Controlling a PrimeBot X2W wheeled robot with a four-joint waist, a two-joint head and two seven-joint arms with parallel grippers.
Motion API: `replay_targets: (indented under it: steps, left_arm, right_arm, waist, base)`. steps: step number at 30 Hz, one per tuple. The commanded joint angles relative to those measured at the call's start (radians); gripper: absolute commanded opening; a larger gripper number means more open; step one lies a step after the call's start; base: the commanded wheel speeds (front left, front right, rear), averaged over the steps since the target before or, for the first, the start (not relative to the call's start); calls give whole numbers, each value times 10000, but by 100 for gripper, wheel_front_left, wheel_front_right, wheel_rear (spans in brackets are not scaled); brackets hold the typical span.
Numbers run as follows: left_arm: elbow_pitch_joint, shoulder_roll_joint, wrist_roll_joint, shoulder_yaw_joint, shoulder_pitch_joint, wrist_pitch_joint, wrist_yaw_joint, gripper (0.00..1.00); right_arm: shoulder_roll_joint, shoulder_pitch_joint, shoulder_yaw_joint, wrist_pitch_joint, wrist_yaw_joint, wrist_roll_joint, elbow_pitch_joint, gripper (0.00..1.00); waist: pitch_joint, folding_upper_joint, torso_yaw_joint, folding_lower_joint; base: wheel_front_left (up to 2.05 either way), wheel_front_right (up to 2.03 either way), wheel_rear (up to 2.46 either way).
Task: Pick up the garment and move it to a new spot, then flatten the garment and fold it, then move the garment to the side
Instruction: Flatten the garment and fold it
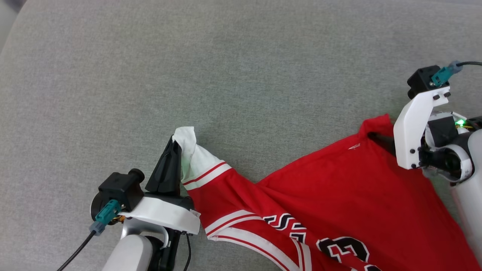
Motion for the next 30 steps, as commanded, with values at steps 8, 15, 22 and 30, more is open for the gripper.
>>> replay_targets:
  steps: [8,15,22,30]
  left_arm:
    - [532,-178,-111,-85,-250,-276,-119,0]
    - [727,95,-181,138,-263,-255,-101,0]
    - [434,1110,76,479,-873,474,-62,0]
    - [1107,1910,125,710,-3271,1635,-375,0]
  right_arm:
    - [-134,-165,1349,664,-2,755,1833,0]
    - [-308,-982,1614,-664,-2,899,1741,0]
    - [-175,-1502,1686,-2520,-3,509,1940,0]
    - [45,-2569,1177,-3926,-3,-135,2557,0]
  waist:
    - [192,-1,418,-1]
    - [-554,-1,157,-1]
    - [-1749,-1,-533,-1]
    - [-2082,-1,-1027,-1]
  base:
    - [0,0,0]
    - [0,0,0]
    - [0,0,0]
    - [0,0,0]
